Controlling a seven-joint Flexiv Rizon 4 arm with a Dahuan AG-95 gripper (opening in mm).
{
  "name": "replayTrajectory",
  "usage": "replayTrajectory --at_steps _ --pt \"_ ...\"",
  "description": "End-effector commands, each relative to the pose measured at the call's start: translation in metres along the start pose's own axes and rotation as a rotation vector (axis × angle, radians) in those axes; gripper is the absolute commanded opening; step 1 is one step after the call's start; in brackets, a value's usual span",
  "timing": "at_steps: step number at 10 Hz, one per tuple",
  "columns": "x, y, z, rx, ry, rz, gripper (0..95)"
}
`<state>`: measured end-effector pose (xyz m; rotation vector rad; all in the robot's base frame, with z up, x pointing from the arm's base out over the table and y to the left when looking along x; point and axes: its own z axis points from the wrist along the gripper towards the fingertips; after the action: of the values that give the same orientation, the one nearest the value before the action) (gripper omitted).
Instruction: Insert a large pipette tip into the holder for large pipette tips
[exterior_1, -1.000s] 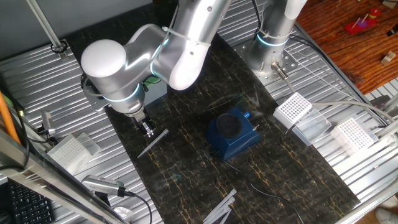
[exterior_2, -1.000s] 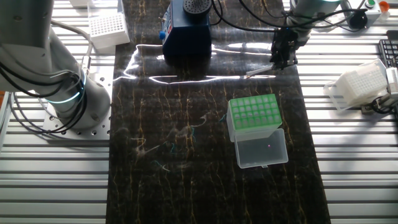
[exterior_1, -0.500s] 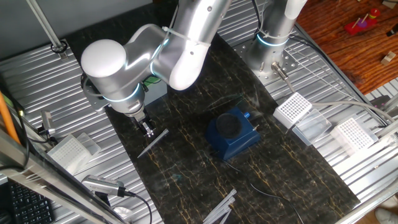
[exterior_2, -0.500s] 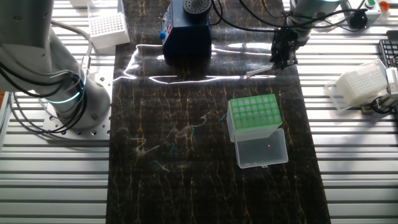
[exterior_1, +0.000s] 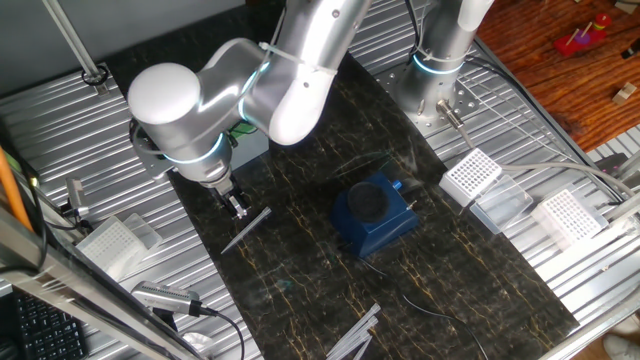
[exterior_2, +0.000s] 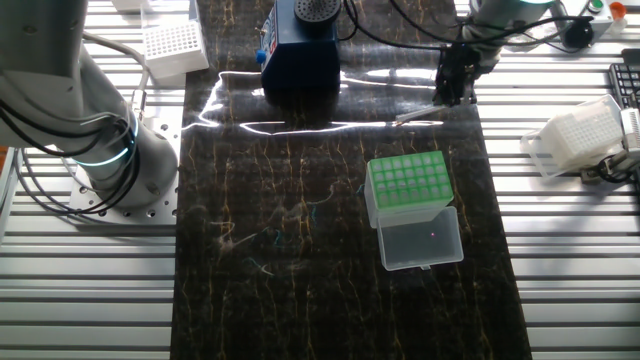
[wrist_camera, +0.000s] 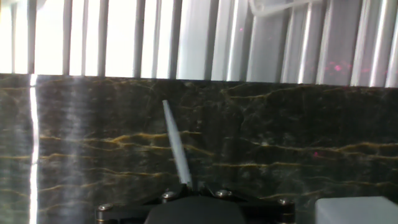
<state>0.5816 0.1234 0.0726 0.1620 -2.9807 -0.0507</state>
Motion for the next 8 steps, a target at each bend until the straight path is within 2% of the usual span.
replayTrajectory --at_steps 1,2,3,4,5,7,8 --pt "0.010 0.014 0.009 0.012 0.002 -0.040 0.0" --pt "0.012 0.017 0.012 0.023 -0.002 -0.079 0.0" --pt "0.016 0.021 0.014 0.026 -0.023 -0.106 0.0" --pt "0.020 0.022 0.016 0.033 -0.058 -0.121 0.0" --pt "0.021 0.021 0.016 0.036 -0.077 -0.130 0.0" --pt "0.026 0.018 0.016 0.044 -0.163 -0.129 0.0" --pt "0.026 0.018 0.016 0.043 -0.170 -0.130 0.0"
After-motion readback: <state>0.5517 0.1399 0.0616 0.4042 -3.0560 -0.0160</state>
